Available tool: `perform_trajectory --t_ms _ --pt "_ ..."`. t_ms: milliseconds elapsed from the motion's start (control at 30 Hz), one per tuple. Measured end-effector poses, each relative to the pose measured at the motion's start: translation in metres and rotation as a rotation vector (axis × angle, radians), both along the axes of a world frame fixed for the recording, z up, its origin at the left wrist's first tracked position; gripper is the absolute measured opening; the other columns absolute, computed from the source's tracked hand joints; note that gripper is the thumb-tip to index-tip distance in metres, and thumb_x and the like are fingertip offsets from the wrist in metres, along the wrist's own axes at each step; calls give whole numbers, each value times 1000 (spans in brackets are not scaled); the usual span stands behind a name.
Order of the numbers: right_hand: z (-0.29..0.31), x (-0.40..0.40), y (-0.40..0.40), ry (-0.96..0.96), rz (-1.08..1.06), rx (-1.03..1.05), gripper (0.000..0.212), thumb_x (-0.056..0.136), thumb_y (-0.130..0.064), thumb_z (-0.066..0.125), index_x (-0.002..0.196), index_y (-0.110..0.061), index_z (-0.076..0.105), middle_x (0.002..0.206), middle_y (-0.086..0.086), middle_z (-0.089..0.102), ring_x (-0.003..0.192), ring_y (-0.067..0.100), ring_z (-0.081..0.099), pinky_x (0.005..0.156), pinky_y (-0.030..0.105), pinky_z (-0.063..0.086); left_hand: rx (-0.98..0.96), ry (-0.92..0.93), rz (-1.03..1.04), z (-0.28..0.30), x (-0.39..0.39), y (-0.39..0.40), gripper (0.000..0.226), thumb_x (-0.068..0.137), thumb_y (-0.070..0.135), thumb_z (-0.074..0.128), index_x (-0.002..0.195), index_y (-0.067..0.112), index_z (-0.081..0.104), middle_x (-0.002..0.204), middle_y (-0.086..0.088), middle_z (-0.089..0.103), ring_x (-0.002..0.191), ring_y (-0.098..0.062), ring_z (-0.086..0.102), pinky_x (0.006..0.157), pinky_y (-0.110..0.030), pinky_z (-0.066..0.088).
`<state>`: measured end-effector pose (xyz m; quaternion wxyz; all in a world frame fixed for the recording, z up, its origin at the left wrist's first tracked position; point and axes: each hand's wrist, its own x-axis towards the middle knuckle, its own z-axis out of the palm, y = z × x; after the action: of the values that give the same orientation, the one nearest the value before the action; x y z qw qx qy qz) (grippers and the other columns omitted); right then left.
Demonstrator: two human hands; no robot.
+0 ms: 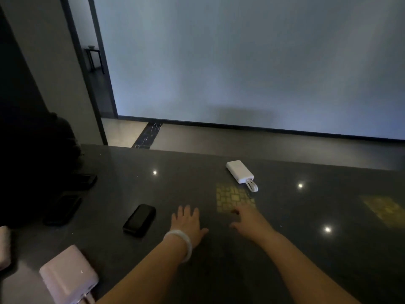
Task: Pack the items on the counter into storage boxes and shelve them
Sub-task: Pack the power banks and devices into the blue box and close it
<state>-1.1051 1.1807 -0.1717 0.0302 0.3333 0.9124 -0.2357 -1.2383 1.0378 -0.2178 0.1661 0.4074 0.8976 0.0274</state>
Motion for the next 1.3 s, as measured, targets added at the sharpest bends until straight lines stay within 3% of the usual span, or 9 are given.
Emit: perform_trajectory --t_ms 233,367,467,633,800,1100,1300 --pt "-4 -69 85 26 -98 127 69 78 -35 75 136 -10 46 138 12 46 127 31 41 104 37 36 -95 -66 60 -37 -30 23 93 85 77 27 149 31 -22 154 -6 -34 140 -34 -32 111 -58 -16" --pt "-17 -108 126 -57 -188 202 92 79 -56 68 149 -16 23 151 12 28 136 34 27 109 40 24 -106 -42 83 -56 -33 27 93 82 81 21 145 33 -29 148 -4 -43 134 -33 -40 109 -60 -20" --pt "-25 -132 144 -56 -305 132 102 77 -62 66 152 -17 14 151 15 25 135 36 28 108 44 27 -130 -83 75 -58 -37 28 95 78 84 21 141 37 -32 143 -1 -47 130 -31 -44 107 -60 -22" --pt "-39 -145 158 -103 -391 164 99 79 -57 68 149 -9 18 146 17 36 134 36 30 109 46 26 -132 -94 65 -56 -36 27 94 80 83 21 142 37 -31 141 2 -49 129 -28 -45 107 -58 -23" --pt "-36 -128 159 -204 -355 208 92 76 -53 72 141 -1 33 142 16 36 131 34 32 107 42 30 -134 -81 72 -53 -35 26 94 80 83 23 144 37 -29 144 1 -46 129 -28 -44 106 -57 -23" --pt "-41 -33 58 -148 -195 145 86 70 -54 74 137 -12 37 136 9 36 123 27 35 102 36 34 -153 -59 104 -49 -32 29 94 81 82 24 146 36 -26 152 -2 -39 137 -32 -37 108 -58 -20" --pt "-48 18 -10 -163 -129 87 92 70 -53 75 142 -20 27 140 4 31 128 24 31 107 37 31 -127 -54 75 -35 -22 13 88 88 74 29 150 34 -18 156 -2 -31 142 -30 -29 115 -55 -13"
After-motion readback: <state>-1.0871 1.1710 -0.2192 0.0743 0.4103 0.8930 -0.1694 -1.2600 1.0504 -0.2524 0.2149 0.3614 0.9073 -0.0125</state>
